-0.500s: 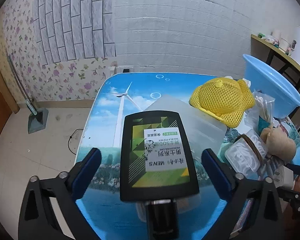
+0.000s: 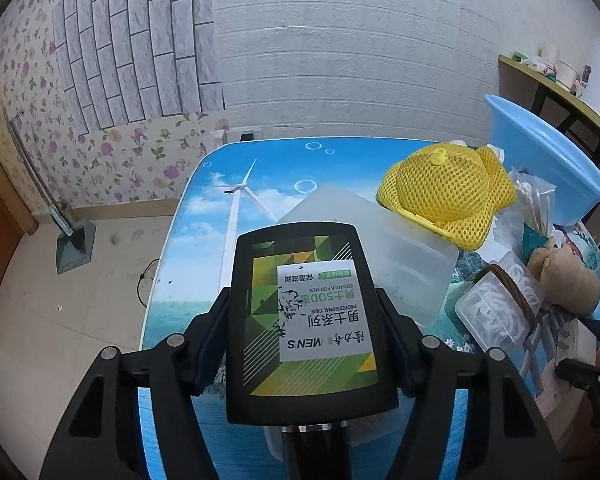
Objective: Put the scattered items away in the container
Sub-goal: 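Carry the black bottle in the left tool while the right tool carries the white charger toward the blue basin, then lower both held items into the blue basin and open both tools, then withdraw both open tools from the basin back over the table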
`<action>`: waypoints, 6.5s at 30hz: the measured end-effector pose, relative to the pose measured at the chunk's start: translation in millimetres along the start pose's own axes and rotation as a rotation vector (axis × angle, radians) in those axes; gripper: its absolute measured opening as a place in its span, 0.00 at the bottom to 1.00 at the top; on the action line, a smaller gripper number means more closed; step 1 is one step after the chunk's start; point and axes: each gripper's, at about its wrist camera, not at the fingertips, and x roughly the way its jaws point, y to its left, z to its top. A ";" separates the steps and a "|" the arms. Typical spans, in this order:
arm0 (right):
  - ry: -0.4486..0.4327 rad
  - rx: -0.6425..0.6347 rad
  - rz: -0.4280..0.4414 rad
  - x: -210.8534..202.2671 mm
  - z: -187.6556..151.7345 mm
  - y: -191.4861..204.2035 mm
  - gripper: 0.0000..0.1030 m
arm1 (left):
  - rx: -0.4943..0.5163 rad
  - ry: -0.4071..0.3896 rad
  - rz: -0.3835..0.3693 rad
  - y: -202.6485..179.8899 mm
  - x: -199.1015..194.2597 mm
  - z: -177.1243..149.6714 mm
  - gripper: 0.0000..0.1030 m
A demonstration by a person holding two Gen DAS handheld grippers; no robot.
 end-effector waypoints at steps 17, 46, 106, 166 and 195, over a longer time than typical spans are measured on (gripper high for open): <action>-0.063 0.021 0.017 -12.1 2.4 -4.5 0.50 | 0.022 -0.013 -0.012 -9.8 -20.7 -7.8 0.60; -0.300 0.118 0.014 -78.1 63.7 -69.7 0.50 | 0.035 -0.154 -0.126 -78.9 -82.9 76.8 0.60; -0.231 0.238 -0.127 -24.8 103.1 -198.0 0.60 | 0.325 -0.084 -0.331 -289.7 19.5 158.0 0.60; -0.441 0.228 -0.048 -52.6 60.1 -179.1 0.70 | 0.113 -0.157 -0.065 -231.2 8.1 144.4 0.91; -0.457 0.177 -0.124 -108.3 46.1 -90.9 0.70 | 0.093 -0.197 -0.009 -130.1 -71.8 88.3 0.99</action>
